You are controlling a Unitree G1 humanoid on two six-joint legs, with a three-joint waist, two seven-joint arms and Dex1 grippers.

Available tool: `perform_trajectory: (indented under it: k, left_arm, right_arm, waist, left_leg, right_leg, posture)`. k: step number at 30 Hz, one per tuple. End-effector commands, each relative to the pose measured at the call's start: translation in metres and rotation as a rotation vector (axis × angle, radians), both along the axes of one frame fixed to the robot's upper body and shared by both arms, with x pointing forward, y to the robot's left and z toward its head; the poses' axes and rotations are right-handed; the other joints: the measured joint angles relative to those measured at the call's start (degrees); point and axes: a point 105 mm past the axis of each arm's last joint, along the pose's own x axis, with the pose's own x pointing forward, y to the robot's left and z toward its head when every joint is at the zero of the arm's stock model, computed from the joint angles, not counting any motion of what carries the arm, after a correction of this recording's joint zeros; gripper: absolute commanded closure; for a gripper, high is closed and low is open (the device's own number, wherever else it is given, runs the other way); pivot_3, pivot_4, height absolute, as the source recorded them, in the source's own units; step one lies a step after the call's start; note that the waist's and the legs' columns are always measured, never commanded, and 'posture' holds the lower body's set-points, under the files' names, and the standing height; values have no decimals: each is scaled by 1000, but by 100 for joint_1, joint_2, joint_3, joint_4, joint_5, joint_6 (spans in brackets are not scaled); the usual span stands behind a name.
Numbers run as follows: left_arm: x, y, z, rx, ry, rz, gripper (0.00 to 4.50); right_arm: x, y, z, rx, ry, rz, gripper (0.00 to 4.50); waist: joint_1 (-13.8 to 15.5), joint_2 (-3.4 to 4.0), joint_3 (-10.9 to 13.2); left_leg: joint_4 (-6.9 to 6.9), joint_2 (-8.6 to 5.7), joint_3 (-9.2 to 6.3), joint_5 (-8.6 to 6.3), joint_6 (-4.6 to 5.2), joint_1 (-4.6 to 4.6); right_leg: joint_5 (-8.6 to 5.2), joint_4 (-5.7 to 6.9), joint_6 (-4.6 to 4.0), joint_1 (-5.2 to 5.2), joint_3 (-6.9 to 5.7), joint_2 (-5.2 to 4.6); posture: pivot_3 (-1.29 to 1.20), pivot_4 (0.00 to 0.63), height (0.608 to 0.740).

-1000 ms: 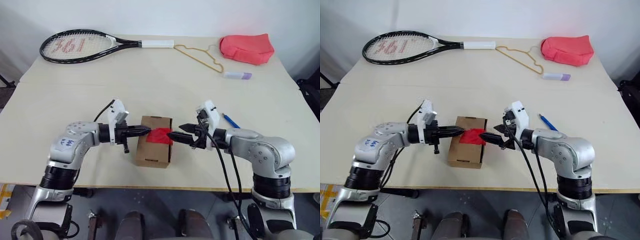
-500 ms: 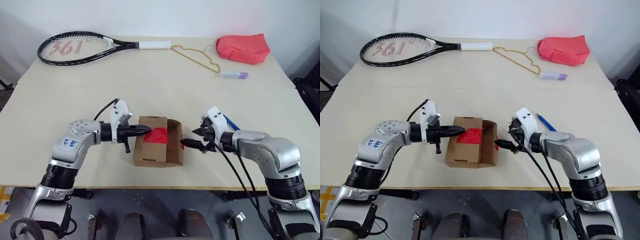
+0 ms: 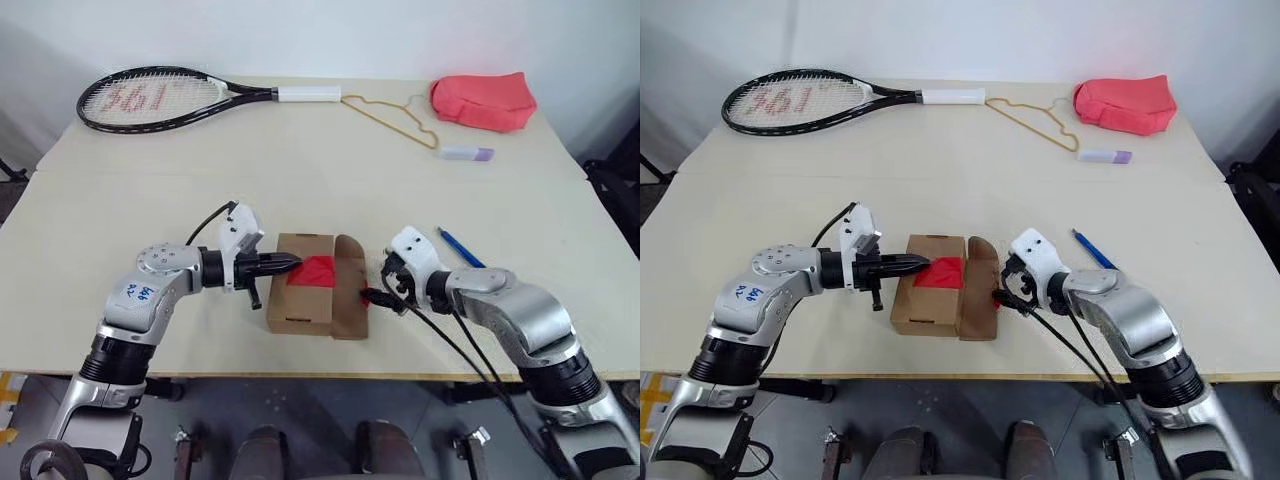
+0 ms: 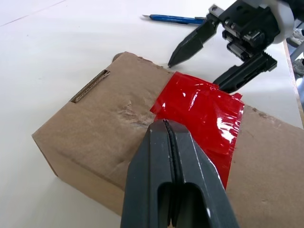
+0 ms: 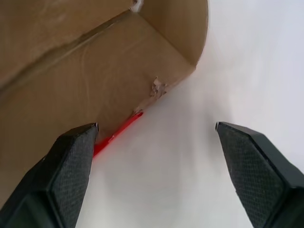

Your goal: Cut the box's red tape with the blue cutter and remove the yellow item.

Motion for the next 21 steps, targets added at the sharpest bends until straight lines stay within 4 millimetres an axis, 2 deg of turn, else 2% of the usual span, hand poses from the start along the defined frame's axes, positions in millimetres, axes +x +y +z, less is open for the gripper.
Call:
perform_trajectory:
  k: [1, 3, 10, 13, 16, 21]
  left_arm:
    - [-4, 4, -24, 51, 86, 22, 4500]
    - [-3, 4, -24, 52, 84, 22, 4500]
    - [-1, 4, -24, 54, 77, 22, 4500]
    - [-1, 6, -23, 56, 70, 22, 4500]
    - [-2, 11, -21, 56, 60, 28, 4500]
    - [-5, 16, -21, 55, 51, 35, 4500]
  right_arm:
    - [-11, 7, -9, 185, 206, 2, 359]
    - [-10, 12, -9, 311, 300, -26, 359]
    - [-7, 28, -14, 313, 416, 32, 359]
    - [0, 34, -22, 210, 431, 39, 1268]
    - [2, 47, -21, 246, 495, 69, 2299]
    - [7, 52, -21, 269, 587, 61, 3978]
  waist:
    - [2, 1, -1]
    - [-4, 3, -4]
    - [-19, 18, -19]
    - [-65, 21, -24]
    - [-124, 19, -29]
    - [-172, 20, -30]
  left_leg:
    - [0, 1, 0, 0, 0, 1]
    - [-1, 2, 0, 0, 0, 2]
    - [-4, 2, 0, 0, 0, 6]
    - [-5, 2, 4, 0, 0, 9]
    - [-8, 4, 4, 0, -1, 13]
    - [-29, 4, 12, 1, -3, 32]
  right_leg:
    - [0, 1, -1, 0, 0, 1]
    - [0, 1, -1, 1, 0, 2]
    - [0, 3, -2, 0, 2, 4]
    - [0, 5, -2, 0, 6, 4]
    - [0, 10, -3, 0, 7, 5]
    - [0, 11, -4, 1, 14, 6]
  posture:
    - [0, 150, 740]
    - [0, 150, 740]
    - [0, 150, 740]
    - [0, 150, 740]
    - [0, 150, 740]
    - [0, 150, 740]
